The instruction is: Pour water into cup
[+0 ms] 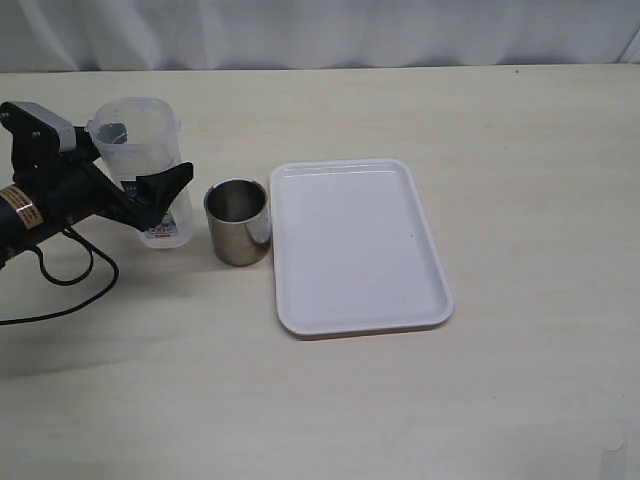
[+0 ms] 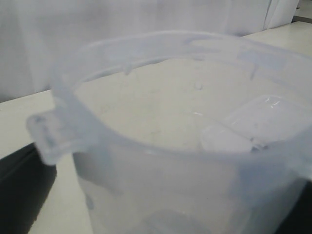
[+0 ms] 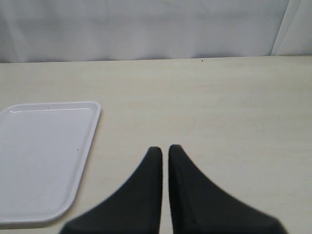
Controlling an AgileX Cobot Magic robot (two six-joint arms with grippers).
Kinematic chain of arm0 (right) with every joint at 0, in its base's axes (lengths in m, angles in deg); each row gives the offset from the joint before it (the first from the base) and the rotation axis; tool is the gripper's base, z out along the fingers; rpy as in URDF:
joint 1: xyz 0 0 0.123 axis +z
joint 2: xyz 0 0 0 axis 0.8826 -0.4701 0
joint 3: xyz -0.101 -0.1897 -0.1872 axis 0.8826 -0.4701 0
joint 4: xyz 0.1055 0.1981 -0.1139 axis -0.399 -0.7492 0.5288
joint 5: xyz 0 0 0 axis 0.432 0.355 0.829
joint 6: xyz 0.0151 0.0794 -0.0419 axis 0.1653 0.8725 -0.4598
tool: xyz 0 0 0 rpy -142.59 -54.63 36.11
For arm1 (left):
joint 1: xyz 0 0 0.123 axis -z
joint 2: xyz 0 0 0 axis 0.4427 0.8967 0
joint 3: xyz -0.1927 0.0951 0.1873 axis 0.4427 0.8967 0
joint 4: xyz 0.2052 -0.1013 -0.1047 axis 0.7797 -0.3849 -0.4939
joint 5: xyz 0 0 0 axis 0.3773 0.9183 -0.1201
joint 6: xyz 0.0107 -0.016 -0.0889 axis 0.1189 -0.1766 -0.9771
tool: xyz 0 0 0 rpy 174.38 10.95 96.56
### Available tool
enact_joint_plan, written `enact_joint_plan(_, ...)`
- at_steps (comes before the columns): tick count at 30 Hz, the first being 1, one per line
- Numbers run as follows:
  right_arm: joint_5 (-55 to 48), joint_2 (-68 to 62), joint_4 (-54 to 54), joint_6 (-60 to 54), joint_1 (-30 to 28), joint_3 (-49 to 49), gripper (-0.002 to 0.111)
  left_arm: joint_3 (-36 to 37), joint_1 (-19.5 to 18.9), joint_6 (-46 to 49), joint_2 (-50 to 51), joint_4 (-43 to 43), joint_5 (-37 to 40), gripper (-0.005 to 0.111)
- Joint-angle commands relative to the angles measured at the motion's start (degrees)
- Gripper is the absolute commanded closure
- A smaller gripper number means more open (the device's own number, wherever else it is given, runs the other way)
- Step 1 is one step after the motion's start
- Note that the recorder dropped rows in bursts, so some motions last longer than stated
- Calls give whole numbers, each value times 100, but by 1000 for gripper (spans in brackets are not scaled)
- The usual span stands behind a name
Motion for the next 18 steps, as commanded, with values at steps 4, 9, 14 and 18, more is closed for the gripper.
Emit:
enact_joint_plan(4,670,23,16,2,-13,-6,104,-27,16,-30,1,-81,-64,2)
enact_joint_plan(9,992,23,16,2,-13,-6,104,-27,16,-30,1,-48,-64,9)
enact_joint_plan(14,1556,23,16,2,-13,-6,104,-27,16,-30,1,116,-64,39)
enact_joint_plan(18,1782,23,16,2,-13,-6,104,-27,16,-30,1,186,-64,57)
